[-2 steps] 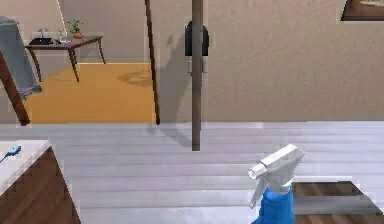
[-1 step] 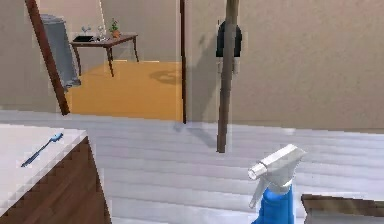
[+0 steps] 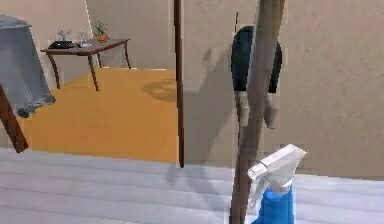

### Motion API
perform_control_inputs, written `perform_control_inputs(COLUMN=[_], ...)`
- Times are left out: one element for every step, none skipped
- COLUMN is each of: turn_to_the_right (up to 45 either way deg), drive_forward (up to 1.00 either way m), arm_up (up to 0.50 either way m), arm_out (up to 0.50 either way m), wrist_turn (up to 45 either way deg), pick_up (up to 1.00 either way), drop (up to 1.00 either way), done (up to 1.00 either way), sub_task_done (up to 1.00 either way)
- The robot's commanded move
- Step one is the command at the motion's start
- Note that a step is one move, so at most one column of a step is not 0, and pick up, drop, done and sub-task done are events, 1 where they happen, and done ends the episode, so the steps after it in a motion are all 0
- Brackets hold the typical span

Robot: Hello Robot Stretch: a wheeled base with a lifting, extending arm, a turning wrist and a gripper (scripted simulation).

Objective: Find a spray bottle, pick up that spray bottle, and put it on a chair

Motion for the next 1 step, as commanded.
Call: perform_control_inputs(turn_to_the_right=[36.0], drive_forward=[0.00], arm_up=[0.00], arm_out=[0.00], wrist_turn=[0.0], pick_up=[0.00], drop=[0.00], done=[0.00], sub_task_done=[0.00])
